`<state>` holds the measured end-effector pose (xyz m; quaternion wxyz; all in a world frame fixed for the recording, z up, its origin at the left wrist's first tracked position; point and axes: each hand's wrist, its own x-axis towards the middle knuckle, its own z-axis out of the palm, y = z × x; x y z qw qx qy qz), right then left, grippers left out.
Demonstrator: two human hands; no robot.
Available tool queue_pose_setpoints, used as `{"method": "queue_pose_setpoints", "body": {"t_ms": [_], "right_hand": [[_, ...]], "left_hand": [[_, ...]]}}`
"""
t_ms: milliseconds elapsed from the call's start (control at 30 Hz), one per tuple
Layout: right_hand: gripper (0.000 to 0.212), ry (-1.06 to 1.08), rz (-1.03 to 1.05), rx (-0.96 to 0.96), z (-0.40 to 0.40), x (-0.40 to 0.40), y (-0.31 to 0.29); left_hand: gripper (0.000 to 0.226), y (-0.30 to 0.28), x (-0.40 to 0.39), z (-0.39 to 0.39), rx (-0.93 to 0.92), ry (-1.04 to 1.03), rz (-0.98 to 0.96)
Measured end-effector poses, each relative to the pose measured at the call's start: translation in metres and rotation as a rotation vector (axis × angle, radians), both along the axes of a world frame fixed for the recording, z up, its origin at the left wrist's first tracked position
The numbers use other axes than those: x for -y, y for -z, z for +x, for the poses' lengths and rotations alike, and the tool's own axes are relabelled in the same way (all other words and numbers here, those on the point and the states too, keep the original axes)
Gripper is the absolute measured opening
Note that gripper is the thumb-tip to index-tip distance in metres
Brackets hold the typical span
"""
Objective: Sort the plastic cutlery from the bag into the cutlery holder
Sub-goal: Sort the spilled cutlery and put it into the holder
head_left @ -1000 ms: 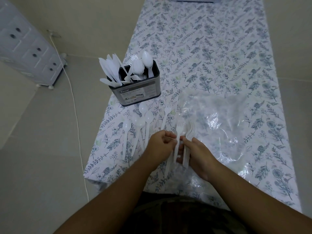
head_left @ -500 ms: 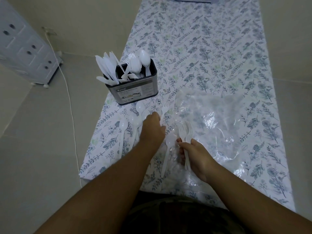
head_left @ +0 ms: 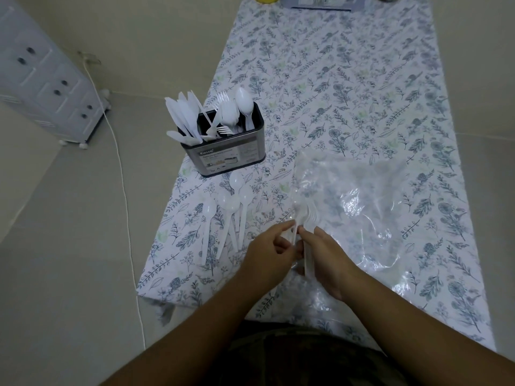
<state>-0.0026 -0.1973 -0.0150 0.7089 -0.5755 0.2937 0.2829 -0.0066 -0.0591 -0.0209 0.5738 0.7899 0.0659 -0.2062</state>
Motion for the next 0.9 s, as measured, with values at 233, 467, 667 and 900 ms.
{"method": "queue_pose_setpoints", "body": {"t_ms": [233,467,667,900], "right_hand": [[0.035,-0.011,0.0,0.048,0.003,-0.008,0.001],[0.043,-0.027,0.08,0.061,-0.001,-0.005,-0.003],[0.042,-0.16,-0.036,0.141,-0.005,-0.003,-0.002],[0.041,-0.299,-0.196,0.235,-0.003,-0.003,-0.001]], "left_hand": [[0.04,0.0,0.0,-0.002,0.109,0.038,0.044],[0.021,0.0,-0.003,0.0,0.001,-0.13,-0.085],[0.019,0.0,-0.006,-0.002,-0.109,-0.246,-0.274],[0.015,0.001,-0.008,-0.002,-0.071,-0.265,-0.212]]}}
